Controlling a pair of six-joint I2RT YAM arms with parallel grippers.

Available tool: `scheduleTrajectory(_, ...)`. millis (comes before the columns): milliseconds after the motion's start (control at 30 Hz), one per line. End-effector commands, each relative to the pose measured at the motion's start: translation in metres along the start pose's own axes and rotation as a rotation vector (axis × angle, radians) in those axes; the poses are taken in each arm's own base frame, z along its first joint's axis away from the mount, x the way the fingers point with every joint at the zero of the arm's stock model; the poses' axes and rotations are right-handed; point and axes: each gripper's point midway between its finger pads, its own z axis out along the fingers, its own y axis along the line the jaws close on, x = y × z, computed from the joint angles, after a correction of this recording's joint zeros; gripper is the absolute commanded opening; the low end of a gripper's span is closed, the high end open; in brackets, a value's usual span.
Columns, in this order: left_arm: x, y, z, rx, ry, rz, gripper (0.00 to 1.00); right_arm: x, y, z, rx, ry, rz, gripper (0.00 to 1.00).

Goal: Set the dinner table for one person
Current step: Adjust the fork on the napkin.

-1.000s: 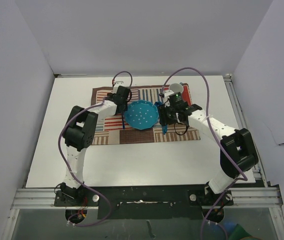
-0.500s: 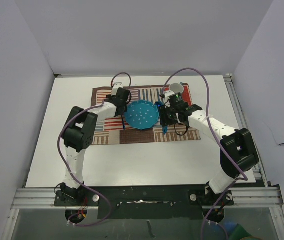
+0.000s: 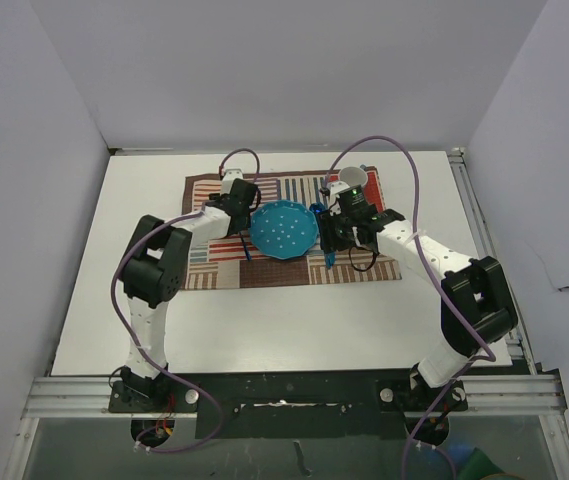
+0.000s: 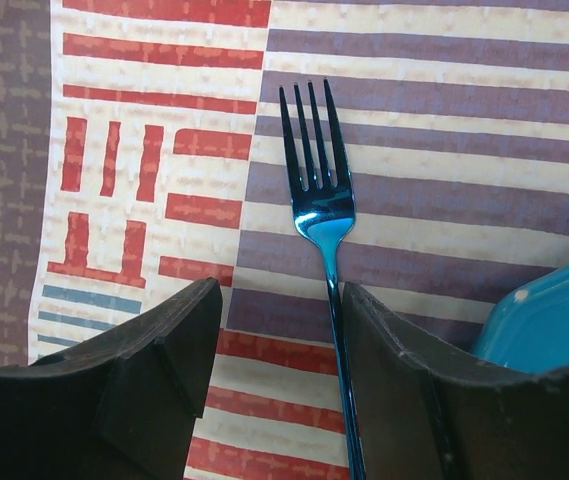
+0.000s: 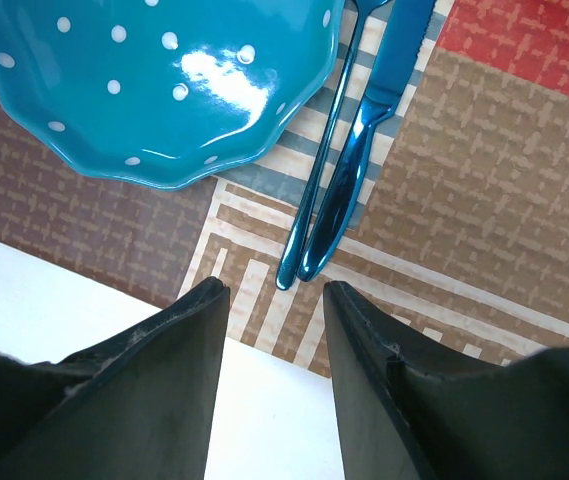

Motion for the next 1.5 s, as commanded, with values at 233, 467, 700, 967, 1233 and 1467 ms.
scheduleTrajectory(233, 0.009, -0.001, -0.02, 0.058, 0.052, -0.017, 0.52, -0.025, 0.01, -0.014, -0.026, -0.084, 0.001, 0.44)
scheduleTrajectory(467, 0.015, -0.022, -0.023, 0.121, 0.061, 0.004, 0.52, -0.022, 0.011, -0.012, -0.024, -0.075, 0.0, 0.44)
scheduleTrajectory(700, 0.022, -0.031, -0.036, 0.126, 0.08, 0.034, 0.53, -0.021, 0.01, -0.013, -0.022, -0.072, -0.002, 0.44)
scheduleTrajectory(967, 0.04, -0.031, -0.052, 0.114, 0.101, 0.058, 0.53, -0.024, 0.01, -0.017, -0.022, -0.082, -0.002, 0.45)
scheduleTrajectory(1233, 0.049, -0.016, -0.067, 0.074, 0.109, 0.075, 0.53, -0.024, 0.01, -0.018, -0.021, -0.085, 0.001, 0.45)
scheduleTrajectory(1467, 0.05, -0.005, -0.071, 0.037, 0.105, 0.084, 0.53, -0.023, 0.011, -0.019, -0.022, -0.084, 0.002, 0.45)
